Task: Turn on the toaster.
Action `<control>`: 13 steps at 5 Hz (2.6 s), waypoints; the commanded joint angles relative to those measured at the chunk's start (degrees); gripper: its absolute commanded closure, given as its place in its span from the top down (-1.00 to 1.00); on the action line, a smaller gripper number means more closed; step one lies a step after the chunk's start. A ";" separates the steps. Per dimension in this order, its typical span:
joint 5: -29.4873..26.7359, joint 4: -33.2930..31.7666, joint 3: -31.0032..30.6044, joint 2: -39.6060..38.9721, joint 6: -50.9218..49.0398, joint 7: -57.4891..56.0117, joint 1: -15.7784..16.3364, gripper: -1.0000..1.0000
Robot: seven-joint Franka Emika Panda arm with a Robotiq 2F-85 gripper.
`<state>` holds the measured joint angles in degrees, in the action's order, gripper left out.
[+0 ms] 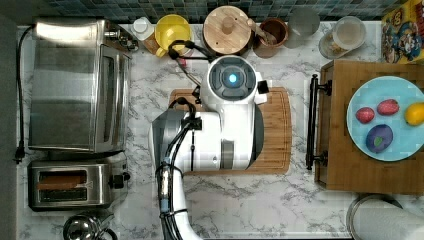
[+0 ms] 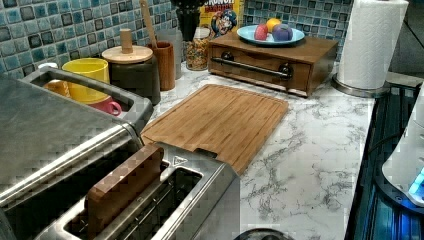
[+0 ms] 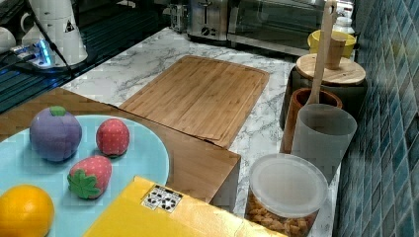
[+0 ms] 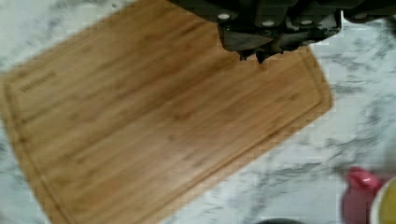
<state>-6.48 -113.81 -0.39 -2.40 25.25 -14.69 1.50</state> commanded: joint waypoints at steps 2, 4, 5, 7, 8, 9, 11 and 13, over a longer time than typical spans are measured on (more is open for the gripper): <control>-7.24 -10.75 -8.44 13.63 0.78 -10.16 9.69 -1.00; -8.07 -15.47 -10.35 15.11 1.78 -14.93 12.97 -1.00; -7.44 -15.96 -12.07 13.90 0.57 -14.34 12.87 -1.00; -9.84 -21.30 -14.36 16.30 1.78 -15.46 14.71 -1.00; -13.33 -23.70 -14.96 20.11 3.86 -17.02 17.29 -1.00; -17.35 -24.09 -18.96 21.58 4.88 -19.50 17.04 -1.00; -15.89 -23.21 -20.39 17.92 11.23 -13.08 18.21 -1.00; -10.42 -20.34 -20.59 13.32 14.64 -3.51 13.97 -1.00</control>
<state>-18.03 -139.10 -21.82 11.49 39.42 -23.02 18.80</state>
